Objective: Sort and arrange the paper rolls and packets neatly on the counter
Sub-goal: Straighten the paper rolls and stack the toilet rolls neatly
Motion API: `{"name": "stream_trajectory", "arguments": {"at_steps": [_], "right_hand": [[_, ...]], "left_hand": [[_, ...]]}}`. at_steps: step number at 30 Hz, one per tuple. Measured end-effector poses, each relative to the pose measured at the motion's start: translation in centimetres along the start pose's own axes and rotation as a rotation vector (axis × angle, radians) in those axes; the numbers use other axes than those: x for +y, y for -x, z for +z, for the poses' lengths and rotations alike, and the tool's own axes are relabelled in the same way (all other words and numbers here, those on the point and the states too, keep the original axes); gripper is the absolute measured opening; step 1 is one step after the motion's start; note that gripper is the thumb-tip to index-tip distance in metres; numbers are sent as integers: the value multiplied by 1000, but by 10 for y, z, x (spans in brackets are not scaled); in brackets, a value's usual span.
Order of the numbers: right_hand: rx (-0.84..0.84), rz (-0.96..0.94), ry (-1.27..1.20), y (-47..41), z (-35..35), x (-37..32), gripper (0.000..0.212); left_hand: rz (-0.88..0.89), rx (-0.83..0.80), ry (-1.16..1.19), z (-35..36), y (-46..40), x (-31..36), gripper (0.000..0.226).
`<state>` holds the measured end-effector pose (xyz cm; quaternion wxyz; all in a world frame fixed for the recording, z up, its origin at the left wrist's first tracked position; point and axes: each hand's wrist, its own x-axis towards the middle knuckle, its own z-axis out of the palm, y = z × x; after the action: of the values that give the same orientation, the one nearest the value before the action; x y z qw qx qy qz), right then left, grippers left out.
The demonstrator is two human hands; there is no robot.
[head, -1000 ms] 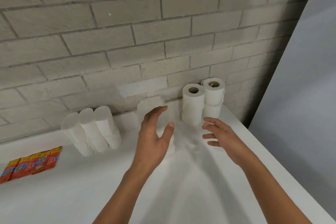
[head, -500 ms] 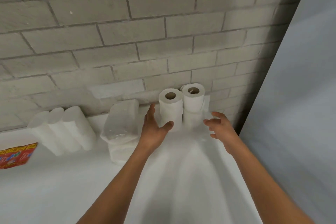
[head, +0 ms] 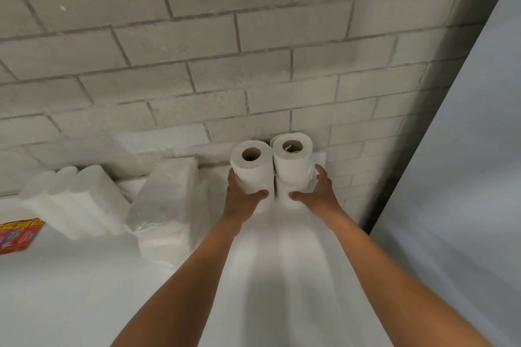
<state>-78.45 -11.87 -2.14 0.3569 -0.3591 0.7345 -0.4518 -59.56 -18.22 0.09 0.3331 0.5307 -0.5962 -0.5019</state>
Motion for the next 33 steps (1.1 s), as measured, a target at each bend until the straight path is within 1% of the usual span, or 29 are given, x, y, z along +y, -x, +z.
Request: {"name": "stream_trajectory", "arguments": {"at_steps": [3,6,11,14,17,20,23,29,33], "right_hand": [[-35,-13,4,-11,3,4,113],[-46,-42,-19,-19,3,6,115],[-4,-98,-18,-32,2,14,98],[20,-120,-17,-32,1,15,93],[23,-119,-5,-33,-1,15,91],[23,-106,-1,-36,-2,15,97],[18,-97,4,-37,-1,17,97],[0,-123,-5,-38,-2,19,89],[2,-139,-16,-36,-1,15,79]], "left_hand": [[-10,33,22,10,-8,-4,98],[17,19,38,21,-15,-6,92],[56,13,59,36,-16,-3,87],[53,10,53,39,-17,-5,86],[79,6,46,42,-17,-2,77],[45,-10,41,42,-20,-1,82],[26,-12,33,40,-19,-2,84],[25,-11,14,40,-17,0,86],[16,14,-22,40,-14,3,89]]}}
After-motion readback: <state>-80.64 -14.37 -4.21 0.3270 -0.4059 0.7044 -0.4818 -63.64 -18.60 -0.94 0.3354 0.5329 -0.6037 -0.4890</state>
